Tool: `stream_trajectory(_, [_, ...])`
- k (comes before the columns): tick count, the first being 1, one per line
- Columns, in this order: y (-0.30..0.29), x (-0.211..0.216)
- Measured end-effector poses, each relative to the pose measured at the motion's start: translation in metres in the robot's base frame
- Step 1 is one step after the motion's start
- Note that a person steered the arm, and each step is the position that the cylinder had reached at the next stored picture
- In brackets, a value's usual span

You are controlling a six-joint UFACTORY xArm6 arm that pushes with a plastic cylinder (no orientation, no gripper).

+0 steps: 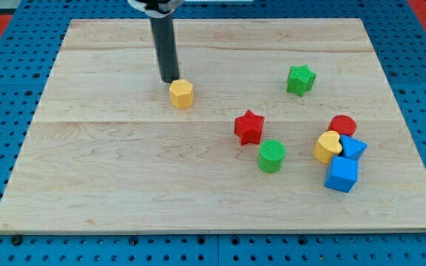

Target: Push the red blocks into the yellow hexagon

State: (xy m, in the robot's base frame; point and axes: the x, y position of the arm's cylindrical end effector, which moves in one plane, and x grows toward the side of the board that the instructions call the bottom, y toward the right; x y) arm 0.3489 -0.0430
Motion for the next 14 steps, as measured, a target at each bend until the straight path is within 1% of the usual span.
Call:
stream_trajectory(1, [0.108, 0.043])
stream_trajectory(2, [0.125, 0.100])
stream_trajectory(3, [0.137, 0.107])
stream_trajectory(4, [0.143, 0.131])
stream_trajectory(5, [0.112, 0.133])
stream_trajectory(6, [0.043, 0.111])
stream_trajectory(7, [0.025, 0.072])
stream_trajectory(8, [0.089, 0.059])
stream_trajectory(9, [0.199, 0.049])
stream_trajectory(10, [0.262, 0.075])
stream_trajectory(11, [0.278, 0.099])
stream_trajectory(12, [0.226, 0.104])
stream_trajectory(13, [0.243, 0.105])
stream_trajectory(14, [0.221, 0.134])
